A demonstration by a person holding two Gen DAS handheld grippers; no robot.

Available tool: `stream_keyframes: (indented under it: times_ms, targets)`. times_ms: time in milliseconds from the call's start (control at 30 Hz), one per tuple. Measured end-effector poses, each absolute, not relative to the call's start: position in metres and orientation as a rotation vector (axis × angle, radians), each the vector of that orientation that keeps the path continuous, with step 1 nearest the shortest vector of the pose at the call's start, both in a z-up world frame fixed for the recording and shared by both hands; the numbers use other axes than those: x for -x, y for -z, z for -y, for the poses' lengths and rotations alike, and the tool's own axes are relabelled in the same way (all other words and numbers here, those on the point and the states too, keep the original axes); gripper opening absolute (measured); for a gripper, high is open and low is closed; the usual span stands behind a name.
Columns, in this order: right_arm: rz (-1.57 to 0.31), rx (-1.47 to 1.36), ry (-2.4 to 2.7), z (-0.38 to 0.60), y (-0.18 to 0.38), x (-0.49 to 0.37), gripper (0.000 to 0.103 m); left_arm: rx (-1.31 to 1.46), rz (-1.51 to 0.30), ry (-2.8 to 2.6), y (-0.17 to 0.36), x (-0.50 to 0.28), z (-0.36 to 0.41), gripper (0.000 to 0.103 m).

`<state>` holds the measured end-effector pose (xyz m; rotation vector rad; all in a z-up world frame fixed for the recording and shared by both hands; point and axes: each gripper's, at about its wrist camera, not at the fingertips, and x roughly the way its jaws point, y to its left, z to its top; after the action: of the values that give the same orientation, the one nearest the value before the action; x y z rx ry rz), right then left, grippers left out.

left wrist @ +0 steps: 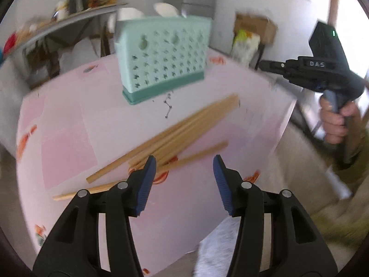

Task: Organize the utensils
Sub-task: 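Reach the left gripper to the wooden chopsticks and grasp one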

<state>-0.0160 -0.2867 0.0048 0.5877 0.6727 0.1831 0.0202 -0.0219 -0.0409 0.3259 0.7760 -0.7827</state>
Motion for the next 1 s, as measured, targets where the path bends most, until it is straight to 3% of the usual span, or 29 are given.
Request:
stream_keyframes:
  times_ms: [167, 300, 667, 1000]
  targets:
    - [-0.758, -0.629, -0.188, 0.266, 0.028, 0.034, 0.004, -0.633, -0.718, 0.712, 0.064, -0.017, 0.053, 0.034]
    - [-0.753, -0.619, -0.193, 0.262, 0.026, 0.033, 0.004, -0.66, -0.714, 0.765, 0.066, -0.025, 0.068, 0.013]
    - [-0.745, -0.664, -0.172, 0.272, 0.033, 0.028, 0.004, -0.595, -0.748, 0.849, 0.067, -0.062, 0.126, 0.007]
    - [-0.735, -0.727, -0.132, 0.288, 0.04, 0.03, 0.004, -0.31, -0.954, 0.9, 0.054, -0.102, 0.132, 0.005]
